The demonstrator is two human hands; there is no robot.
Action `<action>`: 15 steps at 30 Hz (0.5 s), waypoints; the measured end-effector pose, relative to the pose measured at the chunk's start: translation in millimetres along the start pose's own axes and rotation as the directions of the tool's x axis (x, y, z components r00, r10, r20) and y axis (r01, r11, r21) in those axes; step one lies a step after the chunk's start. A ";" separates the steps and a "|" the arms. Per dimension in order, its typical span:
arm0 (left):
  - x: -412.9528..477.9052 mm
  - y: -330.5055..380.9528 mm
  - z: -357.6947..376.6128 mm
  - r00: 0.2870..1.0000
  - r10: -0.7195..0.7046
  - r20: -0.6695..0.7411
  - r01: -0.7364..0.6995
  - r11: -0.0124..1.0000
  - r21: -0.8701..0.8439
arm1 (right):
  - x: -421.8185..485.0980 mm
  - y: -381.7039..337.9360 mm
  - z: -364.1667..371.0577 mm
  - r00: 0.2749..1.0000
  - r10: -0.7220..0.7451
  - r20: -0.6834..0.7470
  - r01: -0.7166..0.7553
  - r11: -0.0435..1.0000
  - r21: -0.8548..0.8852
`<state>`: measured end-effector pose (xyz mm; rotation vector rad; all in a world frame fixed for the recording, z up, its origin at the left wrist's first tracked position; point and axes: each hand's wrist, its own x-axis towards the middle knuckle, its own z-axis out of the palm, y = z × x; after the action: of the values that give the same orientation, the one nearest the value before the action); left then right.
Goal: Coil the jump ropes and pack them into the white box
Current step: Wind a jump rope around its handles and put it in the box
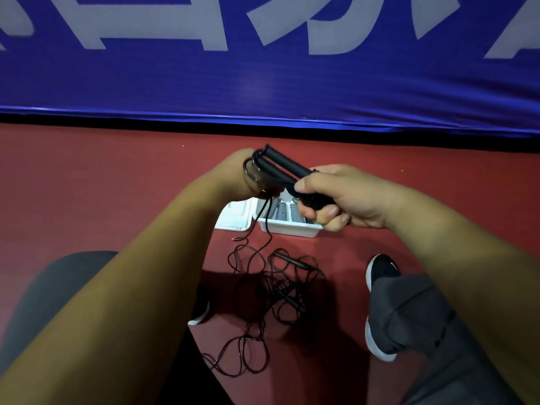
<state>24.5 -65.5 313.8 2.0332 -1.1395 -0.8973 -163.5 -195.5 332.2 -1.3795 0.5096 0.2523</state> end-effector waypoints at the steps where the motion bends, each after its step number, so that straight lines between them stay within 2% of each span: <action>1: -1.2 2.2 -3.7 1.000 0.020 -0.010 -0.020 1.000 0.008 | -1.1 1.4 -0.5 0.998 0.044 0.048 -0.043 0.999 -0.032; 4: -3.1 10.3 -5.8 0.998 0.065 0.026 -0.062 0.993 -0.103 | -3.0 7.6 -1.9 0.964 0.200 0.175 -0.177 0.975 -0.135; 7: -4.6 20.2 2.3 0.989 0.116 0.089 -0.108 0.990 -0.093 | -2.3 14.6 -4.2 0.919 0.305 0.250 -0.246 0.939 -0.242; 10: -9.0 29.8 7.3 0.982 0.165 0.096 -0.157 0.984 -0.084 | 0.6 17.7 -7.8 0.921 0.348 0.176 -0.281 0.905 -0.319; 15: -16.5 37.5 8.3 0.971 0.240 0.017 -0.238 0.968 -0.079 | -0.2 13.5 -16.1 0.946 0.308 0.101 -0.258 0.904 -0.342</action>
<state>-5.6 -68.5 342.6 1.7814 -1.3123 -0.8349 -173.1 -208.6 318.8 -1.5878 0.5582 0.7024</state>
